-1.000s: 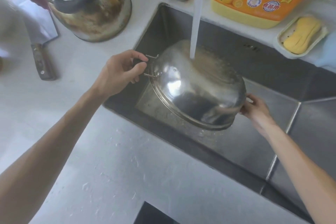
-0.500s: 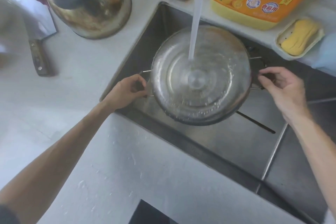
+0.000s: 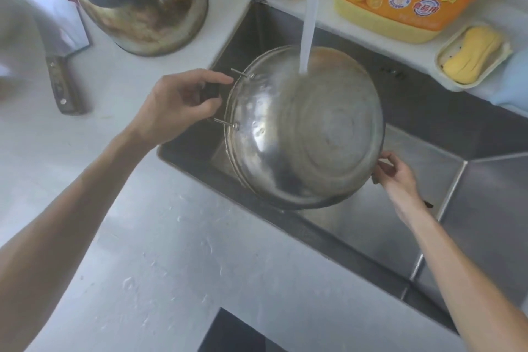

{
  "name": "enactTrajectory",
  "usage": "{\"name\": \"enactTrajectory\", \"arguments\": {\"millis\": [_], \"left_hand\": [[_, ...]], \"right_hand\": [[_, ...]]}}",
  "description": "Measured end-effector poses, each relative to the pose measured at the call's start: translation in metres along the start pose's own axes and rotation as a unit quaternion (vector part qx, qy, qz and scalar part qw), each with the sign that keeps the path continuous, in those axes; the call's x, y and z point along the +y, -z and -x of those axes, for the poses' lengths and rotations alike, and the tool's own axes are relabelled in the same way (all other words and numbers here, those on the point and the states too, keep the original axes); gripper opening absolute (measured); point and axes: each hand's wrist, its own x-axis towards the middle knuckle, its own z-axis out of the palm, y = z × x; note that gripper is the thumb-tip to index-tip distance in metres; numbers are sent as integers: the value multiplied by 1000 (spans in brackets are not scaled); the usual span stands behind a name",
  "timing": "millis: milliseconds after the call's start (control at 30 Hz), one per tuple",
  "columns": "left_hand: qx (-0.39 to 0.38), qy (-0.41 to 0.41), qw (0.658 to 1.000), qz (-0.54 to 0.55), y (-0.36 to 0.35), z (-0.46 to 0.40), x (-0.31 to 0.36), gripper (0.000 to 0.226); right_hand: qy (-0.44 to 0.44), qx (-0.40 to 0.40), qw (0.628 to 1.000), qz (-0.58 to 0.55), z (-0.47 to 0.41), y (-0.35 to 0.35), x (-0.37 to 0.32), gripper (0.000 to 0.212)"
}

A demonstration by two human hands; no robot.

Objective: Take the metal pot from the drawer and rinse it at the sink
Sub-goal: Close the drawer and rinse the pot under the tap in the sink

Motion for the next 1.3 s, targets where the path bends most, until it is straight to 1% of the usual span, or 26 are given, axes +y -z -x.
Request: {"name": "enactTrajectory", "arguments": {"millis": [100, 167, 200, 267, 333, 433, 500, 567, 667, 733, 833, 900, 933, 1000, 1067, 1100, 1133, 1167, 1200, 1267, 1300], "left_hand": [[-10, 30, 999, -22, 1, -2, -7, 22], [-26, 62, 997, -34, -1, 2, -18, 22], [-35, 81, 996, -33, -3, 5, -25, 18], [-70, 124, 989, -29, -10, 13, -37, 14], [-101, 164, 981, -22, -20, 19, -50, 16], [-123, 186, 974, -32, -36, 23, -60, 15], [-124, 178, 976, -24, -41, 21, -59, 16], [-101, 164, 981, -16, -41, 18, -56, 19], [-59, 130, 987, -76, -38, 13, -53, 24], [-35, 114, 987, -103, -37, 11, -53, 21], [-8, 96, 985, -141, -32, 8, -48, 19], [17, 61, 985, -163, -29, 7, -45, 30], [40, 43, 982, -180, -28, 6, -44, 33], [93, 26, 974, -204, -27, 4, -39, 33], [120, 31, 978, -170, -27, -2, -37, 38], [124, 23, 982, -144, -27, -5, -38, 41], [122, 7, 984, -133, -26, -8, -39, 44], [111, -14, 984, -139, -25, -9, -43, 48], [96, -37, 981, -162, -26, -10, -47, 52], [73, -78, 967, -230, -32, -8, -58, 54], [77, -95, 960, -253, -35, -7, -61, 51]], "right_hand": [[-10, 4, 1000, -26, -1, 0, -4, 18], [-6, 22, 999, -36, -4, 6, -14, 18], [0, 27, 999, -32, -6, 9, -21, 20], [27, 34, 999, -12, -11, 16, -40, 22], [71, 38, 996, 34, -14, 23, -63, 22], [131, 27, 988, 78, -12, 30, -98, 21], [170, 21, 982, 82, -11, 32, -113, 21], [197, 26, 977, 78, -9, 33, -119, 21], [223, 41, 972, 61, -6, 36, -112, 19], [208, 41, 977, 17, -2, 38, -100, 30], [154, 41, 987, -17, 1, 37, -76, 48], [118, 38, 992, -31, 2, 33, -60, 51], [106, 41, 993, -35, 2, 31, -52, 49], [89, 44, 994, -50, 4, 25, -39, 36], [89, 53, 993, -65, 5, 21, -32, 17], [95, 59, 992, -62, 4, 20, -29, 22], [97, 66, 992, -53, 3, 20, -26, 40], [97, 74, 991, -51, 2, 20, -26, 54], [99, 82, 990, -53, 1, 20, -26, 61], [110, 97, 987, -60, -1, 22, -28, 62], [117, 103, 986, -60, -2, 24, -30, 60]]}}
